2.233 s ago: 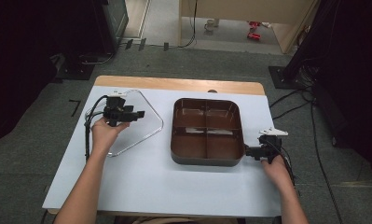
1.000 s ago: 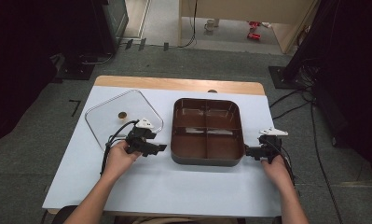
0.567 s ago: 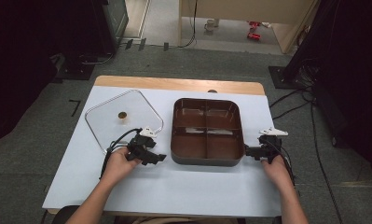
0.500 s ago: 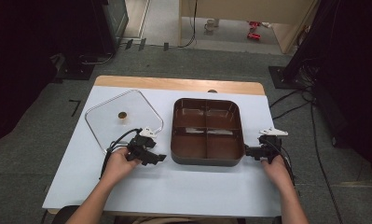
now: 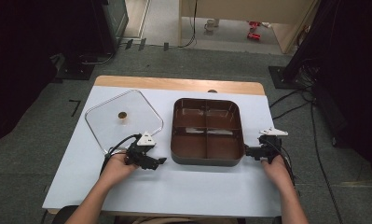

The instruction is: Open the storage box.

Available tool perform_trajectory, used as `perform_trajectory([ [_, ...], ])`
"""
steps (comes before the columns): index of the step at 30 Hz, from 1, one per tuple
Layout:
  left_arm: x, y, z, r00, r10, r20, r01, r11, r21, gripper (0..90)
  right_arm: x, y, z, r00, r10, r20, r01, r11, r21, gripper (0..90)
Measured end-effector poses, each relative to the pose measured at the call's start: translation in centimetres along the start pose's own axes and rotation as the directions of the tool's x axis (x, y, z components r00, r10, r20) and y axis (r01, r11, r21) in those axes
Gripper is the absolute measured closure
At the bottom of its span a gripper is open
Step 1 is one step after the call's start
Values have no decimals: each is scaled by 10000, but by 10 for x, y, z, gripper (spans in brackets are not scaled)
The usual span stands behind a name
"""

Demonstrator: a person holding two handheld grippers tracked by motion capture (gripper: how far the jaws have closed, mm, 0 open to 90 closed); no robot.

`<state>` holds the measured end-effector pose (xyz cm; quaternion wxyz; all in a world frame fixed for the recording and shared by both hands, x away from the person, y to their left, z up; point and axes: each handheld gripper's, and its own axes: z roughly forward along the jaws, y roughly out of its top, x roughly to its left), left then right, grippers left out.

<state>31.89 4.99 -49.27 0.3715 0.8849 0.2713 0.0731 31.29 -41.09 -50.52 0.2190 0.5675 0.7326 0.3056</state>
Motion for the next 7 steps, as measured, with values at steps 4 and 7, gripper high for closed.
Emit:
perform_trajectory([
  [4, -1, -2, 0, 10000, 25, -57, -25, 9999, -97, 213, 0, 0, 0, 10000, 0, -1, 0, 10000, -2, 0],
  [7, -1, -4, -1, 9999, 65, -104, -67, 9998, -209, 213, 0, 0, 0, 10000, 1, -1, -1, 10000, -2, 0],
])
